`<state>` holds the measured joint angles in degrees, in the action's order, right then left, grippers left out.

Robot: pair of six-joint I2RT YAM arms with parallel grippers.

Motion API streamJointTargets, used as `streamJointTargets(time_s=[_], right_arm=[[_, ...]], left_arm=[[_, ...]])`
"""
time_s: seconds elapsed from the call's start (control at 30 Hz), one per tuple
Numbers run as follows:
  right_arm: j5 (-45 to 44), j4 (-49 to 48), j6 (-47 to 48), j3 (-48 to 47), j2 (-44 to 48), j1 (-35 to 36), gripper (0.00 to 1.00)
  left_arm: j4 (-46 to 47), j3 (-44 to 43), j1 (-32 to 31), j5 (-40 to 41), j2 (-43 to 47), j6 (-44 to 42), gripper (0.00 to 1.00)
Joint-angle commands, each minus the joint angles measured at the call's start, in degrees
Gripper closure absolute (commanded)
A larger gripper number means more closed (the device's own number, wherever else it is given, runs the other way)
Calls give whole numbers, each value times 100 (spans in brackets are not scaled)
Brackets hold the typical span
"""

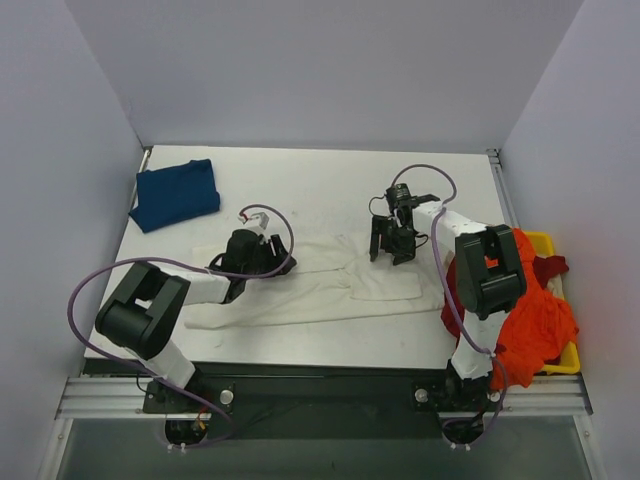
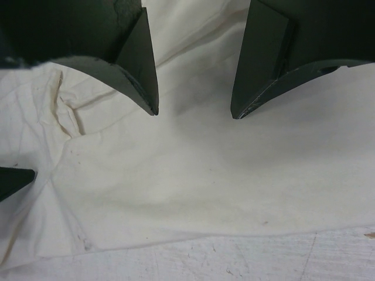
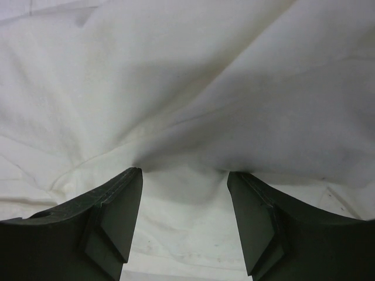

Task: Fold and stack the t-shirts
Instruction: Rotate the tshirt 90 degrees

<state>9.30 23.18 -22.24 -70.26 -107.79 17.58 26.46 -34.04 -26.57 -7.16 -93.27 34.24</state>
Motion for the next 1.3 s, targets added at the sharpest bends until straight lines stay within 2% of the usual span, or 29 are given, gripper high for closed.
streamJointTargets(time_s=[0.0, 0.4, 0.53, 0.6, 0.73, 0.87, 1.07, 1.13, 1.27], right_arm=[[-42, 177, 176, -496, -627, -185, 39], [-130, 1214, 536, -3071, -2271, -458, 39], [-25, 1408, 677, -3888, -2466, -449, 39], [10, 1444, 712, -3986, -2371, -440, 39], [-86, 1426, 809, -3829, -1835, -335, 39], [-253, 1356, 783, -3250, -1219, -115, 39], [-227, 742, 388, -1677, -411, 263, 39], [-52, 469, 274, -1195, -340, 298, 39], [-51, 301, 203, -981, -523, 281, 39]], left_arm=[[395, -58, 99, -181, -77, -5, 37], [123, -94, 231, -128, 283, -40, 37], [-9, -59, 240, 47, 397, -128, 37], [-88, -32, 266, 100, 468, -172, 37], [-106, 47, 284, 302, 565, -242, 36], [8, 161, 292, 531, 486, -260, 36], [272, 310, 319, 496, 178, -225, 36], [377, 389, 319, 444, 108, -181, 36], [483, 573, 319, 417, 116, -41, 36]])
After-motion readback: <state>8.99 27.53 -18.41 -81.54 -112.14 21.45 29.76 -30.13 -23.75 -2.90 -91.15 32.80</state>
